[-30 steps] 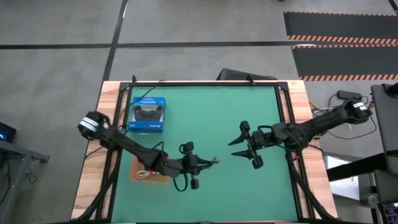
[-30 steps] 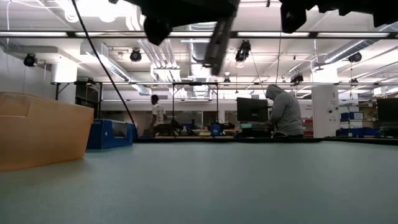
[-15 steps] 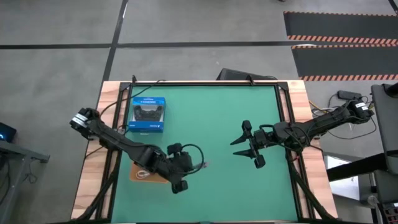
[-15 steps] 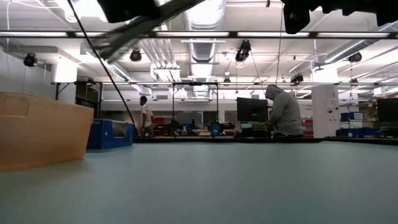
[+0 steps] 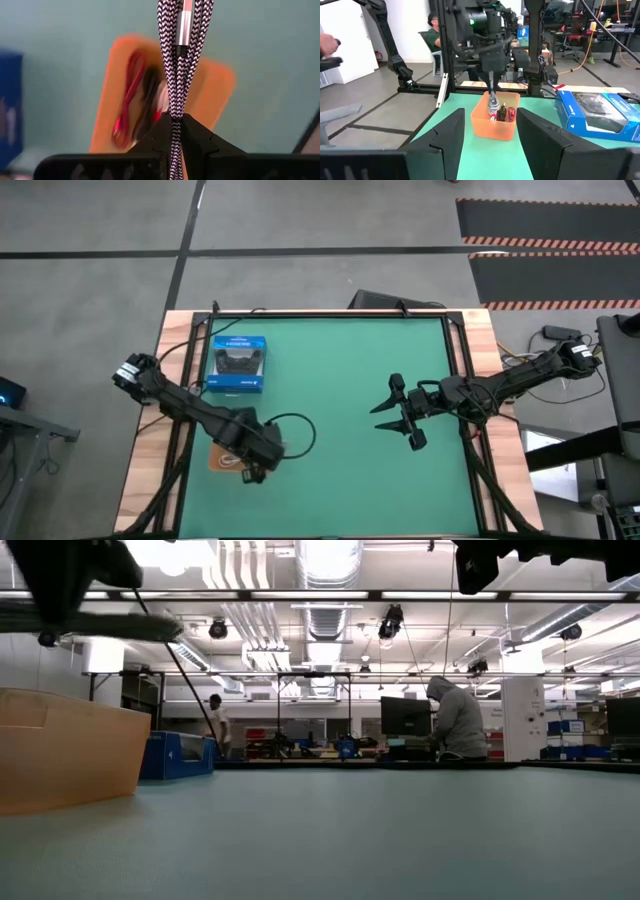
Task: Pick and place USB-C Cables
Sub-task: Put the black white charger cable into the orange bin
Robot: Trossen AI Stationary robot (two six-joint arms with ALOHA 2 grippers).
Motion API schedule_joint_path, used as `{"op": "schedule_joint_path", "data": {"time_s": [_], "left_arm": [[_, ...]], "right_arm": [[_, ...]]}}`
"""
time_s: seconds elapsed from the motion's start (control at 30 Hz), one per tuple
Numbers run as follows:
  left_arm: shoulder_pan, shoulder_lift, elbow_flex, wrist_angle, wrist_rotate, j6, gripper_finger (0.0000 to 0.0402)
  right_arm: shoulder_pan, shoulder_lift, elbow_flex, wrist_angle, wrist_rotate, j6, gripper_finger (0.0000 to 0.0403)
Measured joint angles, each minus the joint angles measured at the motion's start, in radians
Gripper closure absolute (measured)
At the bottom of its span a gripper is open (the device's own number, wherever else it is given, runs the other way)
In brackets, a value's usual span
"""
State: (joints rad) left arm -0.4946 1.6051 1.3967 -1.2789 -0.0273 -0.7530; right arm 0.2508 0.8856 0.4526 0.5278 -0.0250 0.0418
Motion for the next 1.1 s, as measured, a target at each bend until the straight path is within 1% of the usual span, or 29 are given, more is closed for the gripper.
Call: {"op": "schedule_joint_path", "data": {"time_s": [0.13, 0.27, 0.43, 0.67, 1.1], "left_arm": [[-0.002, 0.005, -0.024, -0.098, 0.018, 0.032, 0.0393], [-0.002, 0.005, -0.061, -0.095, 0.018, 0.103, 0.0393], [-0.002, 0.005, -0.118, -0.089, 0.017, 0.112, 0.0393], [-0.002, 0.004, -0.198, -0.049, 0.000, 0.114, 0.0393], [-0.001, 0.002, -0.321, 0.114, -0.014, 0.110, 0.0393]], "right_arm": [[0.000, 0.000, 0.000, 0.000, 0.000, 0.000, 0.0234], [0.000, 0.000, 0.000, 0.000, 0.000, 0.000, 0.0234], [0.000, 0.001, 0.000, -0.003, 0.000, 0.000, 0.0234], [0.000, 0.001, -0.002, -0.004, 0.000, 0.000, 0.0234], [0.000, 0.001, -0.002, -0.004, 0.000, 0.000, 0.0234]]}}
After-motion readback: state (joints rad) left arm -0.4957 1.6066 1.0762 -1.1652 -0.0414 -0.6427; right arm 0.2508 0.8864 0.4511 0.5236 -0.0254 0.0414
